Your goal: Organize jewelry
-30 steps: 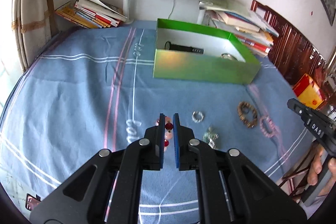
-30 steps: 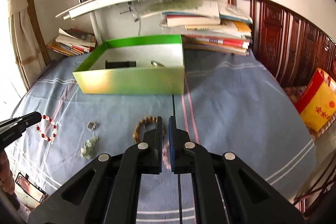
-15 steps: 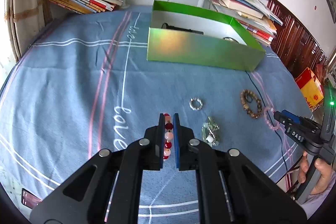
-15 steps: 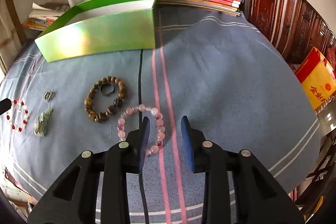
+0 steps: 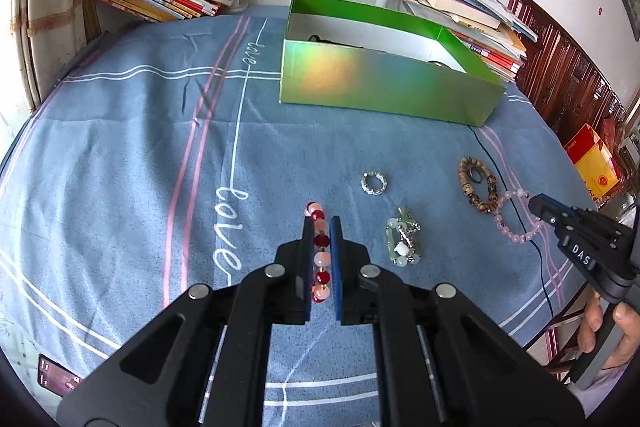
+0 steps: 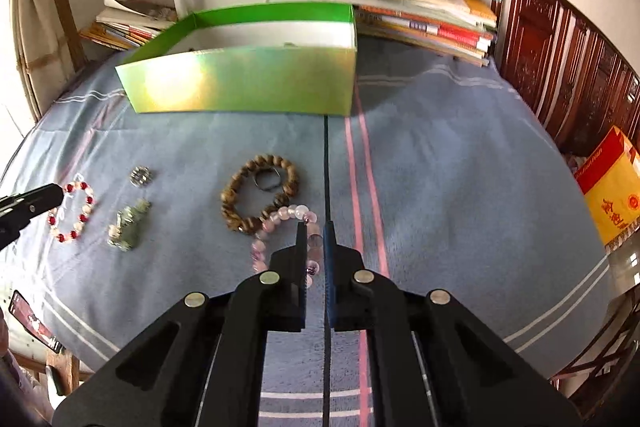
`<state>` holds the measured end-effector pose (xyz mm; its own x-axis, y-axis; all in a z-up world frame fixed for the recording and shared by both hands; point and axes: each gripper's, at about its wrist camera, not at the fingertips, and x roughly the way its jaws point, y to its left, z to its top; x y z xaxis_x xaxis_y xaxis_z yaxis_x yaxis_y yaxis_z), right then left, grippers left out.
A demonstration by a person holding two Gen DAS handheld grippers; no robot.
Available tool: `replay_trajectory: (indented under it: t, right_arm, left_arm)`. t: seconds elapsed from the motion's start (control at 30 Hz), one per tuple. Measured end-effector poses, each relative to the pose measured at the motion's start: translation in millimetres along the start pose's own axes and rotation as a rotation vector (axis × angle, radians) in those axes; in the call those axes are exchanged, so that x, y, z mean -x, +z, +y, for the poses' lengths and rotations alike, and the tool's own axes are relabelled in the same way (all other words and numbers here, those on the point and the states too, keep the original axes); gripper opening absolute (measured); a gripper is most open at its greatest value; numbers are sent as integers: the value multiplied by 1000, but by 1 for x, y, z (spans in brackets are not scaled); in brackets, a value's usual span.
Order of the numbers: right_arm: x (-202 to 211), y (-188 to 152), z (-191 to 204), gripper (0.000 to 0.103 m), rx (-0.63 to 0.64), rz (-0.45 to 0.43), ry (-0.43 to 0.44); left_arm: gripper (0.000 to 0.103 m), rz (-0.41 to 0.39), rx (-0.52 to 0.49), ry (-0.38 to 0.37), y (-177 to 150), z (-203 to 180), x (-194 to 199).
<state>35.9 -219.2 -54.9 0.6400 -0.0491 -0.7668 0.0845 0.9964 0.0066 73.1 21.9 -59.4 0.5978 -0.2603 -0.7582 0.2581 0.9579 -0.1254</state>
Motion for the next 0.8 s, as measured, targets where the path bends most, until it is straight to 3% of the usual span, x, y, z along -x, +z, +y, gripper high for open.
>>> replay_trajectory:
  t: [0.8]
  right_arm:
    - [-9,-5,3,8,-10,29,11]
  left_arm:
    - [8,10,-3,-18,-4,-2,-2]
